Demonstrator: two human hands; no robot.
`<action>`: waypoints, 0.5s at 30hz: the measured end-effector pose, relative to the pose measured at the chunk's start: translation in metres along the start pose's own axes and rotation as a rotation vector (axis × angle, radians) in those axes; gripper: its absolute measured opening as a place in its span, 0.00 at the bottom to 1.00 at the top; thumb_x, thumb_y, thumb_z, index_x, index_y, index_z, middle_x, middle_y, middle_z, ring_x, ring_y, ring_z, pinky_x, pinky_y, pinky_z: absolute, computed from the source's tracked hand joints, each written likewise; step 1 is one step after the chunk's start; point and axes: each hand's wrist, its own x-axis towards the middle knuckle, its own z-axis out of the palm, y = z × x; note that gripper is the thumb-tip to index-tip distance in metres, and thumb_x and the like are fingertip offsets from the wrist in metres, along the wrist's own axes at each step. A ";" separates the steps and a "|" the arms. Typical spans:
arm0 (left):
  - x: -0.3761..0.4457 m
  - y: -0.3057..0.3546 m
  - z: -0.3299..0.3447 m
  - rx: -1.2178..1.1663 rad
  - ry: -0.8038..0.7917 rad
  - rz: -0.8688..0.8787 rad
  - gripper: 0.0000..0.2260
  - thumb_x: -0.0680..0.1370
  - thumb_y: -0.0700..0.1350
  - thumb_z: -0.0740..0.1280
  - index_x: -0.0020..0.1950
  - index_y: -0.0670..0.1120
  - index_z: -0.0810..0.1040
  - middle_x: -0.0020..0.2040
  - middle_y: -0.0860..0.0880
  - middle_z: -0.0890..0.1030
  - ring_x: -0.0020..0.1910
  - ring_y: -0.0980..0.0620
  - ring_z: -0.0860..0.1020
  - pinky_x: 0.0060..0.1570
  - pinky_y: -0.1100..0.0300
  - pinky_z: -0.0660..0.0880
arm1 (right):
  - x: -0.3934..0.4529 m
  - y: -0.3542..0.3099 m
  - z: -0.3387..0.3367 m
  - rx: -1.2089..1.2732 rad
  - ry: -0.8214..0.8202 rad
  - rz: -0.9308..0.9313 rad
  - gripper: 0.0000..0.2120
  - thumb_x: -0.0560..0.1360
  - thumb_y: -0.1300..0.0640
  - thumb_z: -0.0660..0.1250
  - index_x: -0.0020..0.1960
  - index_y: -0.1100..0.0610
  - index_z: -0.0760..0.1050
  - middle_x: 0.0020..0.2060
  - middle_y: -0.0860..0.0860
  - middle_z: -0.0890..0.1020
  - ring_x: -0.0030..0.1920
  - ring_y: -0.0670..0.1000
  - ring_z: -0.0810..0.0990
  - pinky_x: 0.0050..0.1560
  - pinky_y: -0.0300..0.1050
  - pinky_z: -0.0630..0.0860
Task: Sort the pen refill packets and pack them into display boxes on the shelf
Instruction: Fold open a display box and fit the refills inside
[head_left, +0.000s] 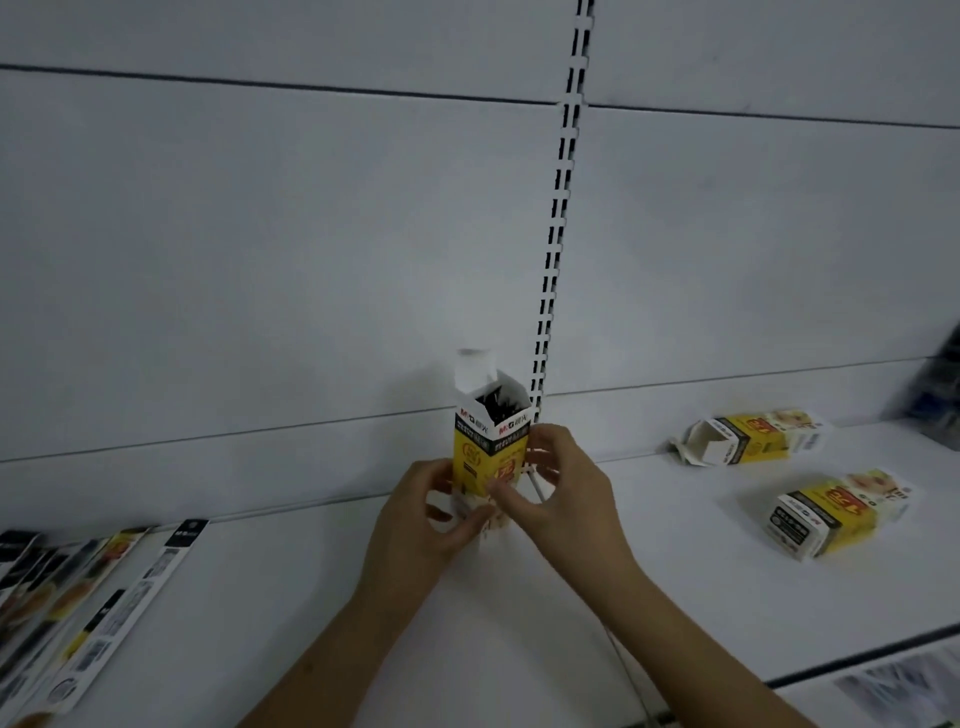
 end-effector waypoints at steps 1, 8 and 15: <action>0.000 0.001 -0.001 -0.009 -0.003 0.006 0.19 0.70 0.53 0.76 0.59 0.54 0.77 0.51 0.60 0.80 0.51 0.60 0.80 0.45 0.58 0.80 | -0.002 0.000 0.002 0.015 -0.027 0.004 0.23 0.68 0.47 0.77 0.56 0.39 0.68 0.49 0.32 0.77 0.52 0.30 0.75 0.50 0.23 0.71; -0.001 -0.023 -0.026 0.458 -0.423 0.092 0.36 0.70 0.74 0.59 0.71 0.55 0.68 0.66 0.58 0.72 0.65 0.57 0.71 0.64 0.59 0.70 | 0.015 0.014 -0.010 0.103 0.019 0.015 0.22 0.70 0.55 0.75 0.59 0.39 0.73 0.46 0.39 0.83 0.47 0.40 0.81 0.50 0.34 0.78; -0.031 -0.066 -0.063 0.678 -0.426 0.062 0.43 0.71 0.76 0.35 0.76 0.56 0.63 0.77 0.59 0.58 0.77 0.56 0.57 0.72 0.65 0.48 | 0.059 0.045 -0.053 -0.578 -0.391 -0.180 0.36 0.75 0.47 0.68 0.77 0.42 0.54 0.47 0.49 0.74 0.49 0.49 0.73 0.45 0.38 0.64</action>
